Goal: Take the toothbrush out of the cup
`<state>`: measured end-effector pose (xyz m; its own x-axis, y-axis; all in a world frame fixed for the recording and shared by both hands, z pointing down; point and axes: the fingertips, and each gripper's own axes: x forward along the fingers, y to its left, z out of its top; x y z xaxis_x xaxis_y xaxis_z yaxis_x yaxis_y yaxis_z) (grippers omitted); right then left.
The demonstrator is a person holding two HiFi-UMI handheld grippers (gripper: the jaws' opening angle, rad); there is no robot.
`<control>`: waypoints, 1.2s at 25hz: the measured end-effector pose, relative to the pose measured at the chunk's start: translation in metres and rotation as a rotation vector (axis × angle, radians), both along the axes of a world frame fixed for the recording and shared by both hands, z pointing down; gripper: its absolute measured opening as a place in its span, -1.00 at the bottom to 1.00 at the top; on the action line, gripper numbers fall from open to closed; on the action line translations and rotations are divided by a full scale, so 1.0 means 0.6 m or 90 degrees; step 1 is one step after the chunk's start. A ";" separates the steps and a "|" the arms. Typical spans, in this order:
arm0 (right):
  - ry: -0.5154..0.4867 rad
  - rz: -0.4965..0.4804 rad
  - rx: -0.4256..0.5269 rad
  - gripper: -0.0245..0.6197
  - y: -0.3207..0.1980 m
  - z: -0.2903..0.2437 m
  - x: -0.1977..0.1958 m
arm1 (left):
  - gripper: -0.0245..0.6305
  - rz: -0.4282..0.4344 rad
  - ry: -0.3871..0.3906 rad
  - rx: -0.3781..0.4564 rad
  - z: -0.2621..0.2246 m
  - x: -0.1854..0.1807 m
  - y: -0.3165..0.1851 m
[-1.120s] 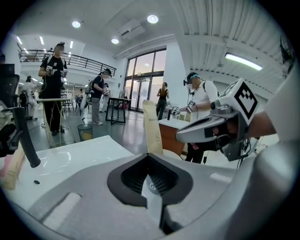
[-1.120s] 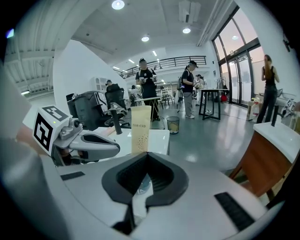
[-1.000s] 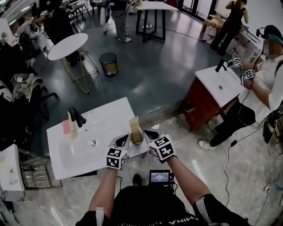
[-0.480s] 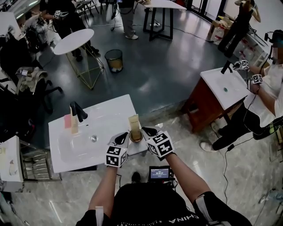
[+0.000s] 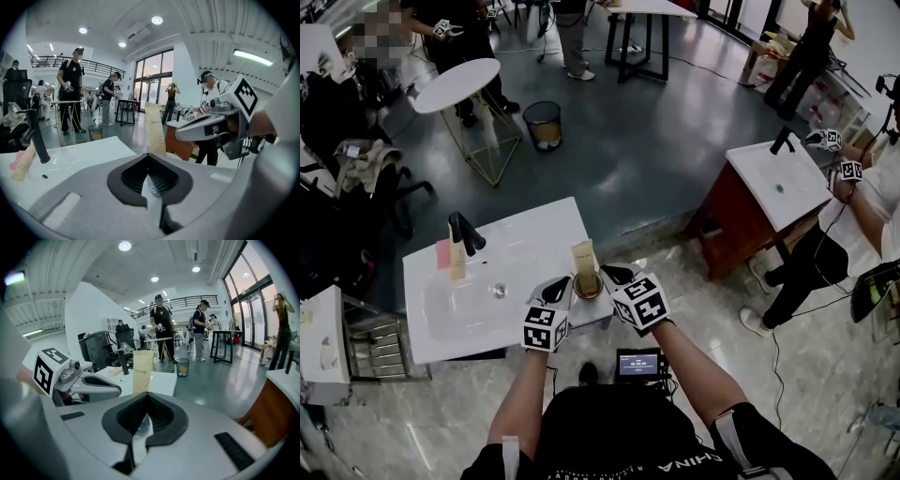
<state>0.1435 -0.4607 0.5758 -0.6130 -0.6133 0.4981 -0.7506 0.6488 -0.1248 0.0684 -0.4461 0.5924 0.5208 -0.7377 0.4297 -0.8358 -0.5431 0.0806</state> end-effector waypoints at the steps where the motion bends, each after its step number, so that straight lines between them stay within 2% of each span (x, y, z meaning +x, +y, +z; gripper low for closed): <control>1: -0.003 -0.001 0.000 -0.90 -0.002 -0.001 0.000 | -0.90 -0.001 0.000 0.000 0.000 -0.001 -0.001; 7: -0.032 -0.008 -0.010 -0.88 -0.017 -0.005 -0.004 | -0.90 -0.004 0.002 -0.001 -0.002 -0.001 -0.008; 13: -0.062 -0.042 -0.030 -0.40 -0.022 0.004 -0.025 | -0.90 -0.014 0.004 -0.011 0.011 -0.011 -0.006; 17: -0.062 -0.073 -0.045 -0.29 -0.024 0.018 -0.042 | -0.90 -0.024 0.004 -0.020 0.021 -0.021 -0.006; 23: -0.041 -0.101 -0.053 -0.35 -0.022 0.037 -0.061 | -0.90 -0.040 0.003 -0.030 0.030 -0.035 0.001; 26: -0.029 -0.100 -0.044 -0.54 -0.025 0.040 -0.065 | -0.90 -0.047 0.002 -0.033 0.034 -0.043 0.004; 30: -0.022 -0.105 -0.032 -0.70 -0.019 0.035 -0.069 | -0.90 -0.053 0.001 -0.034 0.034 -0.048 0.011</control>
<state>0.1023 -0.4723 0.5969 -0.7206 -0.4771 0.5031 -0.6288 0.7554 -0.1843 0.0397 -0.4396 0.6129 0.4594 -0.7547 0.4683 -0.8778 -0.4664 0.1094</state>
